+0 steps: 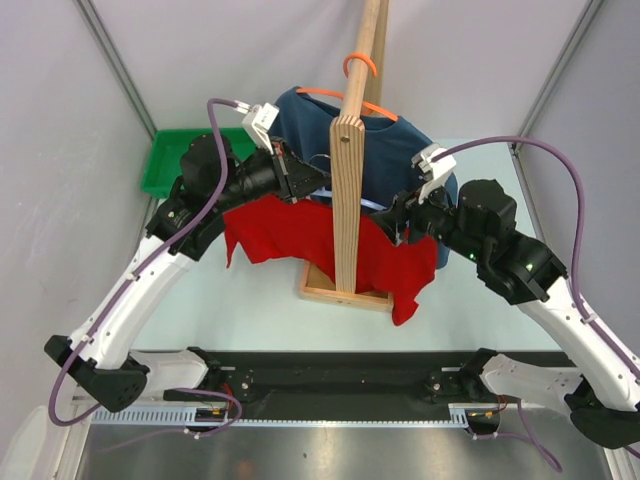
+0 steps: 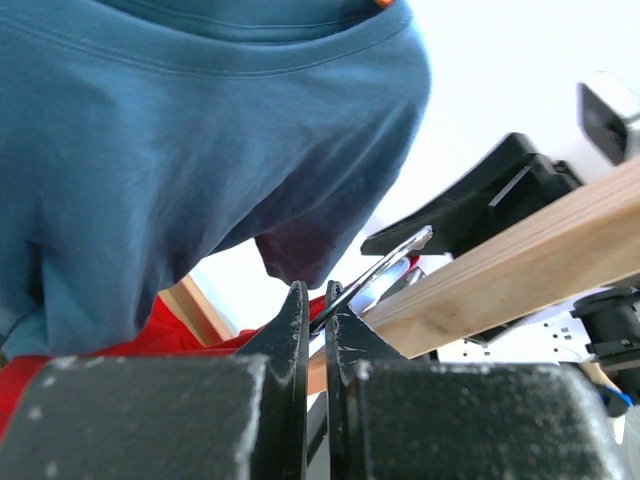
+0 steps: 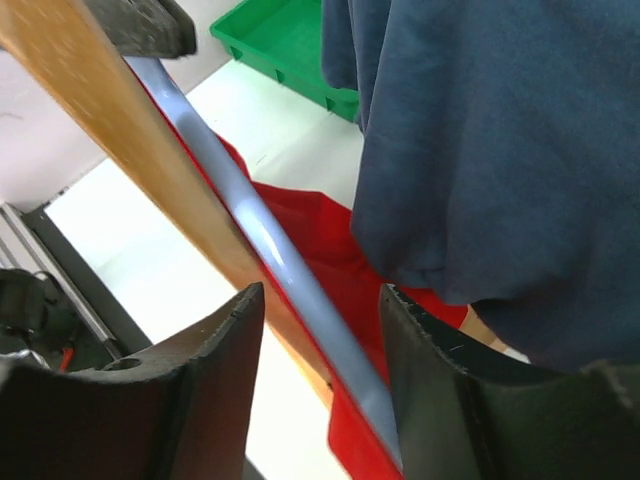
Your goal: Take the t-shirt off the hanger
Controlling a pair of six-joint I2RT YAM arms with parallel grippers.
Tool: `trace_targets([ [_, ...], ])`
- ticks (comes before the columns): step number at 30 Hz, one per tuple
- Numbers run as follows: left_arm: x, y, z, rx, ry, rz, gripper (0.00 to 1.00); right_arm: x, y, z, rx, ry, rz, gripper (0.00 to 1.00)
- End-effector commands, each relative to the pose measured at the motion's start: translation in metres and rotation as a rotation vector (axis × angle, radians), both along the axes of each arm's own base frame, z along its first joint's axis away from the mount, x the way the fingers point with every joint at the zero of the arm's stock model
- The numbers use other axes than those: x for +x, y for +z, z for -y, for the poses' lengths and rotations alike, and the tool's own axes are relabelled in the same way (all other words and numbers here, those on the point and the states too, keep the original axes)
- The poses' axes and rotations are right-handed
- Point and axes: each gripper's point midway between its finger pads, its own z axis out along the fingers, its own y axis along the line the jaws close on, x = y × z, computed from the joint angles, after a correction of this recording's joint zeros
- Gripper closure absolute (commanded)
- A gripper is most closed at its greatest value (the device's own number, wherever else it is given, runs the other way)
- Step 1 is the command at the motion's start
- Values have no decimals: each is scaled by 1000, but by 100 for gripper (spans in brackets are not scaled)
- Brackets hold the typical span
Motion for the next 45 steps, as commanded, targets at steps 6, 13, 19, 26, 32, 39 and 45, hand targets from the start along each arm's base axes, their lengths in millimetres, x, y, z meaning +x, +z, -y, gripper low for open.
trace_targets([
  [6, -25, 48, 8, -94, -123, 115, 100, 9, 11, -20, 20, 170, 186, 66],
  [13, -16, 38, -7, -19, -16, 91, 52, 16, 22, -33, 52, 202, 268, 100],
  [19, -9, 23, -70, 111, 288, 144, 9, 18, 25, -29, 21, 191, 297, 100],
  [26, 9, -15, -108, 192, 522, 65, 33, 19, 30, -26, 26, 190, 289, 100],
  [32, 28, -32, -97, 219, 546, -32, 37, 16, 34, -27, 40, 201, 290, 100],
  [39, 40, -39, -72, 173, 489, -69, 37, 14, 38, -28, 42, 211, 287, 100],
  [45, 47, -41, -69, 163, 505, -88, 35, 10, 37, -28, 43, 222, 283, 100],
])
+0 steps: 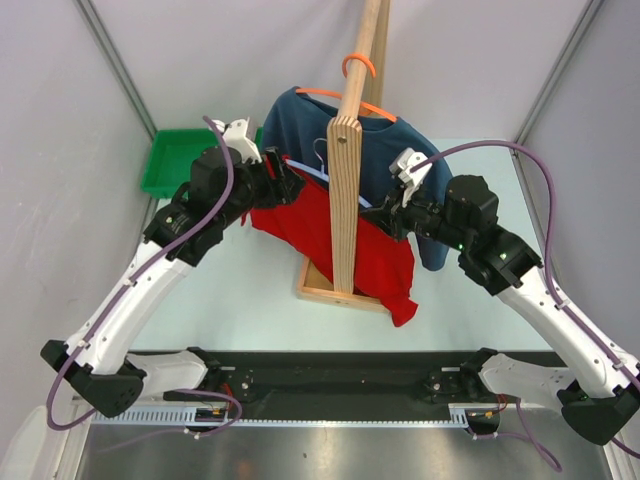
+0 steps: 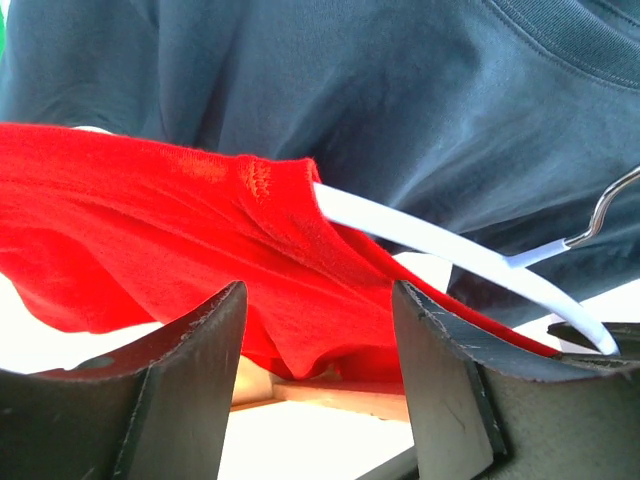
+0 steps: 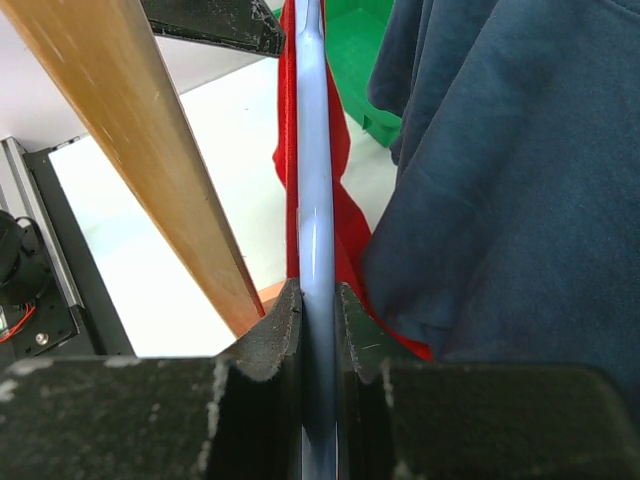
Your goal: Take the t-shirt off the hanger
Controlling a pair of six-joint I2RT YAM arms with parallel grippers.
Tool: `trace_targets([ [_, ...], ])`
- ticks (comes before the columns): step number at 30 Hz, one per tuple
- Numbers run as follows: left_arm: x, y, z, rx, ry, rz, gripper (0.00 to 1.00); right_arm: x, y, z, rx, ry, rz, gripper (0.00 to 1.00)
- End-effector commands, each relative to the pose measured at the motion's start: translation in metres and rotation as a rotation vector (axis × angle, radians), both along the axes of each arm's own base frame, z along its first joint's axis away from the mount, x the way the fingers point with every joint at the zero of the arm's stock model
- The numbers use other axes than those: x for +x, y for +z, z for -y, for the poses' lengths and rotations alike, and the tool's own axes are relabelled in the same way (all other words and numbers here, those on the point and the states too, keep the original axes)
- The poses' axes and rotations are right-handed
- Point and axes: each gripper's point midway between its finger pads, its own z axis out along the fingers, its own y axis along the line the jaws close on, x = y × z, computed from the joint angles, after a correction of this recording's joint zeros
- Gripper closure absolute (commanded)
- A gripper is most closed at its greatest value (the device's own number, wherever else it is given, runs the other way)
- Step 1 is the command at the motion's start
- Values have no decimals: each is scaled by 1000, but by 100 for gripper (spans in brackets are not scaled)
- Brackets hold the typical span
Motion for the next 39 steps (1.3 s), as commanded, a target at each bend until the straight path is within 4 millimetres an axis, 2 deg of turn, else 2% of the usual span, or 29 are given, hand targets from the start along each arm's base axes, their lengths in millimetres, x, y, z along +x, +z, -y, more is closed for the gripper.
trace_targets([
  [1, -1, 25, 6, -85, -7, 49, 35, -6, 55, 0, 107, 20, 126, 100],
  [2, -2, 29, 7, -103, -12, 61, 35, -5, 54, 0, 105, 15, 123, 100],
  [5, 0, 20, 7, -109, 6, 34, 30, -8, 55, 0, 109, 20, 125, 100],
  [9, 8, 13, 5, -124, 57, 13, 32, -13, 58, -5, 123, 36, 126, 100],
  [16, 17, 12, 1, -132, 111, 17, 51, -17, 60, -9, 128, 44, 129, 100],
  [18, 19, 12, 0, -127, 121, 23, 54, -17, 60, -10, 127, 44, 128, 100],
  [21, 18, 16, 1, -123, 105, 42, 71, -16, 58, -9, 121, 36, 126, 100],
  [22, 18, 16, 1, -117, 100, 46, 87, -15, 57, -9, 119, 32, 126, 100],
  [23, 17, 17, 2, -112, 89, 46, 97, -15, 56, -9, 115, 29, 125, 100],
  [24, 15, 19, 3, -103, 81, 52, 100, -13, 55, -10, 111, 23, 123, 100],
  [27, 3, 24, 6, -88, 51, 89, 100, -7, 51, -9, 99, 1, 114, 100],
  [29, -12, 37, 6, -101, 30, 146, 100, -4, 51, -11, 99, -4, 101, 100],
  [32, -45, 54, 24, -95, -34, 217, 100, 0, 48, -17, 85, 5, 79, 100],
  [34, -54, 61, 30, -107, -59, 231, 100, 3, 46, -22, 88, 7, 67, 100],
  [36, -67, 62, 46, -135, -136, 224, 100, 4, 46, -25, 96, 15, 55, 100],
  [39, -77, 56, 57, -137, -172, 200, 100, 7, 47, -29, 113, 14, 54, 100],
])
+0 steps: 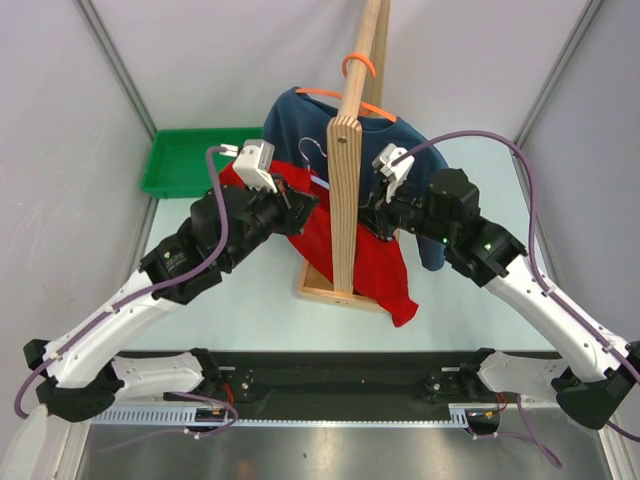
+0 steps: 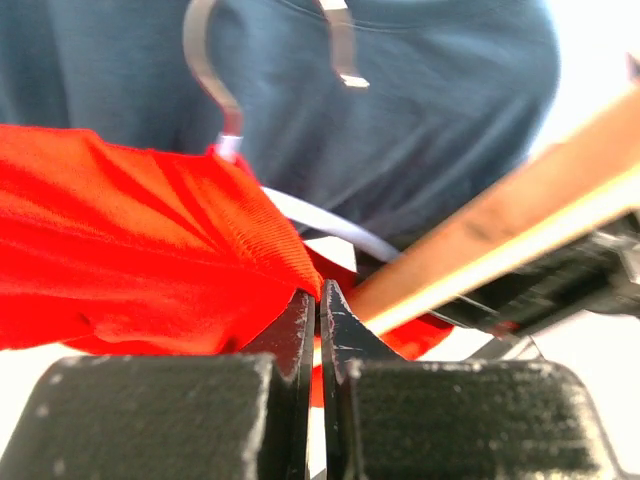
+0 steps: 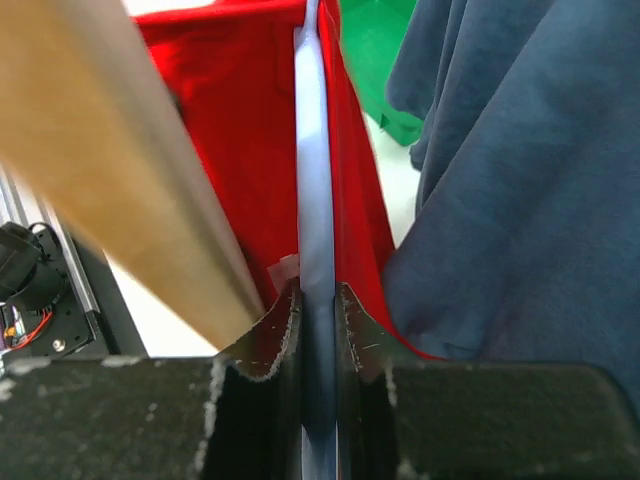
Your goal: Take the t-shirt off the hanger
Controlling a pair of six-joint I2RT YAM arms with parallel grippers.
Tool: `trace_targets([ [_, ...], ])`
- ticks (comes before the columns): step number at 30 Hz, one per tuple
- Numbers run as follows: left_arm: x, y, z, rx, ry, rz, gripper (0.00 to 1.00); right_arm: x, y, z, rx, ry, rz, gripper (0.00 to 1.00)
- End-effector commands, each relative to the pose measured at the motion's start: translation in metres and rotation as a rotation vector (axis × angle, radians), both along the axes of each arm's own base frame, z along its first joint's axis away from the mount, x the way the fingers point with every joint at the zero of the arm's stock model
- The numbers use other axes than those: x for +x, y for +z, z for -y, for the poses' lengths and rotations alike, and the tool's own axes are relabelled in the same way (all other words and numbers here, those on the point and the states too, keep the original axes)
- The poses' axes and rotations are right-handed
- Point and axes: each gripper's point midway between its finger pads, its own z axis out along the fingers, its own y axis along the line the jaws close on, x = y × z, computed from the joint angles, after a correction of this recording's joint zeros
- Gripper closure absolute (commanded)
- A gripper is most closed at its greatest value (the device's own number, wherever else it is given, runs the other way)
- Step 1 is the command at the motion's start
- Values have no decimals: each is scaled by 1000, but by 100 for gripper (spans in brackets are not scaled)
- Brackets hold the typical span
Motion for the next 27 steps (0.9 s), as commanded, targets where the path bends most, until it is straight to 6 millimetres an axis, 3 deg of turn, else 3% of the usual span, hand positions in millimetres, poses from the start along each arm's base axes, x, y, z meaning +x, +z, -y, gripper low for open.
trace_targets([
  [1, -11, 13, 11, -38, -49, 29, 100, 4, 48, -7, 120, 2, 90, 100],
  [3, -6, 1, -3, 19, 27, -6, 98, 3, 48, -5, 119, -3, 91, 100],
  [5, 3, -1, -25, 55, 132, 8, 70, 1, 47, -3, 114, 1, 91, 100],
  [6, 3, 1, -32, 57, 158, 17, 41, 1, 47, -2, 112, 2, 91, 100],
  [9, 3, 20, -55, 22, 199, 64, 16, -2, 48, -1, 109, 10, 93, 100],
  [11, 4, 40, -64, 2, 194, 100, 15, -5, 49, -3, 113, 35, 94, 100],
  [14, 13, 62, -60, 3, 144, 137, 21, -9, 53, -6, 124, 61, 99, 100],
  [15, 13, 66, -54, 5, 101, 133, 28, -10, 53, -6, 126, 65, 99, 100],
  [21, 32, 78, -28, 38, -6, 173, 46, -14, 57, -8, 133, 91, 95, 100],
  [27, 46, 71, -18, 61, -10, 150, 59, -17, 61, -6, 130, 95, 103, 100],
])
